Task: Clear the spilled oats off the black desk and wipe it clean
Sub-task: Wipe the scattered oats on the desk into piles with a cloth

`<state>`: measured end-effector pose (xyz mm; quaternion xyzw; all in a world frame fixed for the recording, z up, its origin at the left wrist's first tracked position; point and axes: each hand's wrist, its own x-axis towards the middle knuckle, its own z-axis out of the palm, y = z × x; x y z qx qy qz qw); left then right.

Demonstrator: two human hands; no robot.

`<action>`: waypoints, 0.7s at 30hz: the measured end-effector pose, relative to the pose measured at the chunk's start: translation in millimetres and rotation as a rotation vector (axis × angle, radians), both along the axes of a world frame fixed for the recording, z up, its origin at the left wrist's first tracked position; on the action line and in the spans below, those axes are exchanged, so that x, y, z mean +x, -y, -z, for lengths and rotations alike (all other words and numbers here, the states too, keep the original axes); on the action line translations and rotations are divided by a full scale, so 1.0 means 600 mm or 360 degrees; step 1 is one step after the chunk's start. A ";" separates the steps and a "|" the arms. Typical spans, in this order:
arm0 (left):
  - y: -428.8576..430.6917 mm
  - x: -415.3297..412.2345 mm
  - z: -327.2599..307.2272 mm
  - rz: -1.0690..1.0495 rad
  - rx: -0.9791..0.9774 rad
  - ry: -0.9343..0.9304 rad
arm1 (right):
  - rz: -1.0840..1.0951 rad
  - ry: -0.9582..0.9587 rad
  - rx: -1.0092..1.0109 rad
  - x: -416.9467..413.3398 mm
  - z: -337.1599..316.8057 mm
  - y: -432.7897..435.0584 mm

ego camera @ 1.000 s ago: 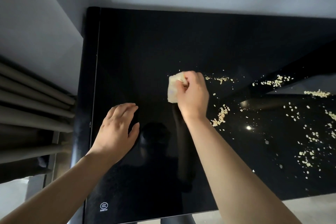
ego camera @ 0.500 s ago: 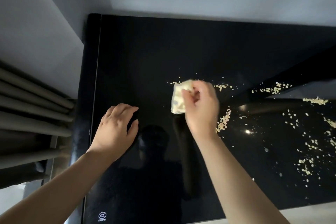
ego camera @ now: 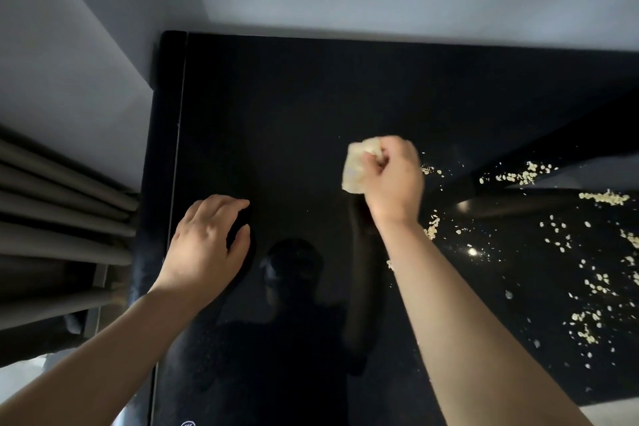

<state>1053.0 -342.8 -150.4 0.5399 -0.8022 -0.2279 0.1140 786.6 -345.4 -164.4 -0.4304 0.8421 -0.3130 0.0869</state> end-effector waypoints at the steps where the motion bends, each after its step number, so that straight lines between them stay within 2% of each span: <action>1: 0.001 -0.006 0.001 0.0019 0.0001 -0.0001 | 0.0075 -0.0023 0.0001 -0.026 0.000 -0.018; 6: -0.001 -0.036 0.000 0.0083 -0.0003 0.0011 | 0.0343 0.0022 -0.0017 -0.092 -0.020 -0.102; 10: 0.003 -0.048 0.005 0.0112 -0.0018 0.0047 | 0.0103 0.0100 -0.0281 -0.044 -0.044 -0.086; 13: 0.003 -0.048 0.010 0.0100 -0.0013 0.0071 | -0.0095 0.0148 -0.0339 0.009 -0.050 -0.018; 16: 0.000 -0.045 0.012 0.0098 -0.0010 0.0051 | -0.0175 0.0160 -0.0301 0.043 -0.038 0.057; 21: 0.000 -0.046 0.013 0.0080 -0.0027 0.0021 | -0.0149 0.0118 -0.0047 0.032 -0.006 0.111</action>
